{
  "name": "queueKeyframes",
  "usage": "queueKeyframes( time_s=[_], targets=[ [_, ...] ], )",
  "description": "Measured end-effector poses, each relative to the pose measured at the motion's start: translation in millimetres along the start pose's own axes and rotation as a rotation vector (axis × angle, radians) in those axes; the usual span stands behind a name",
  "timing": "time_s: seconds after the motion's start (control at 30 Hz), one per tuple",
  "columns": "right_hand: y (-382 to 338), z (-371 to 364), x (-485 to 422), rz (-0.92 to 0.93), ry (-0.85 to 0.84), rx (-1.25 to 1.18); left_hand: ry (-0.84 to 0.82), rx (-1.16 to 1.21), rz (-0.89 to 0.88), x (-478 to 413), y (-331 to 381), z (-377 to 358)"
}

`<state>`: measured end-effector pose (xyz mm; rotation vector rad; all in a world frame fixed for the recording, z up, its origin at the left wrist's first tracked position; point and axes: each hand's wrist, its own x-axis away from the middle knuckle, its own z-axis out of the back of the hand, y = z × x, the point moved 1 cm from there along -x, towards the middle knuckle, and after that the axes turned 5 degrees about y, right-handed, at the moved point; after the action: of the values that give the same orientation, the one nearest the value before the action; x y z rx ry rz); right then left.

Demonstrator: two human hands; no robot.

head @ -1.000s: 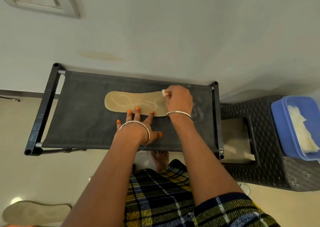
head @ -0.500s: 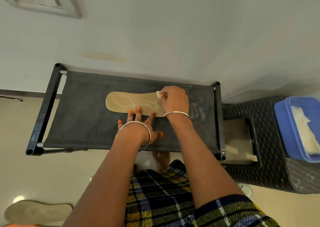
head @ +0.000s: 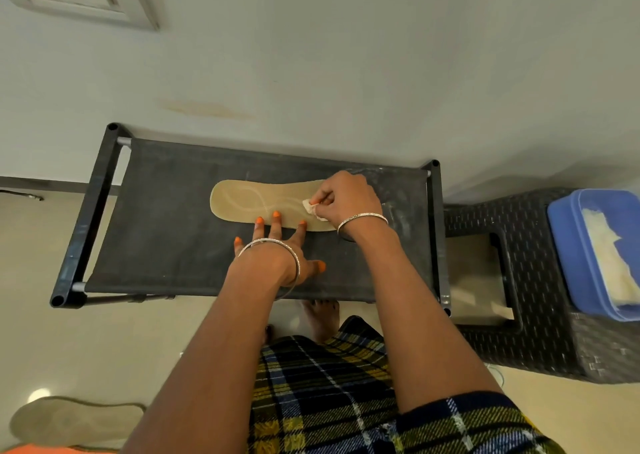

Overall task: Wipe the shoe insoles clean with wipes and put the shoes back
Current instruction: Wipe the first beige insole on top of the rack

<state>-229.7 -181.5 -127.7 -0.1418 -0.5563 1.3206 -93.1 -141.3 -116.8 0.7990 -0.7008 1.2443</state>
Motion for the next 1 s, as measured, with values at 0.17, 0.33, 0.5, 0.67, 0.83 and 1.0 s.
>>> queueKeyframes(
  time_s=[0.17, 0.33, 0.5, 0.67, 0.83, 1.0],
  targets=[
    [4.1, -2.9, 0.1, -0.060, 0.210, -0.051, -0.001, 0.007, 0.003, -0.6, 0.0, 0.3],
    [2.5, -3.4, -1.9, -0.060, 0.145, -0.093, 0.001, 0.016, 0.001, 2.6, 0.5, 2.6],
    [-3.3, -3.3, -2.8, -0.054, 0.099, -0.035, 0.004, 0.015, 0.002, 0.3, -2.7, 2.1],
    [-2.1, 2.2, 0.1, -0.031, -0.060, 0.058, 0.004, 0.014, 0.005, -0.3, -3.3, 1.2],
    [-1.0, -5.4, 0.0, -0.056, 0.196, -0.075, 0.008, 0.014, 0.002, -0.8, -2.6, 0.2],
    [1.3, -3.2, -7.7, -0.131, -0.064, 0.005, 0.006, 0.020, -0.008, -2.5, -5.4, -0.8]
  ],
)
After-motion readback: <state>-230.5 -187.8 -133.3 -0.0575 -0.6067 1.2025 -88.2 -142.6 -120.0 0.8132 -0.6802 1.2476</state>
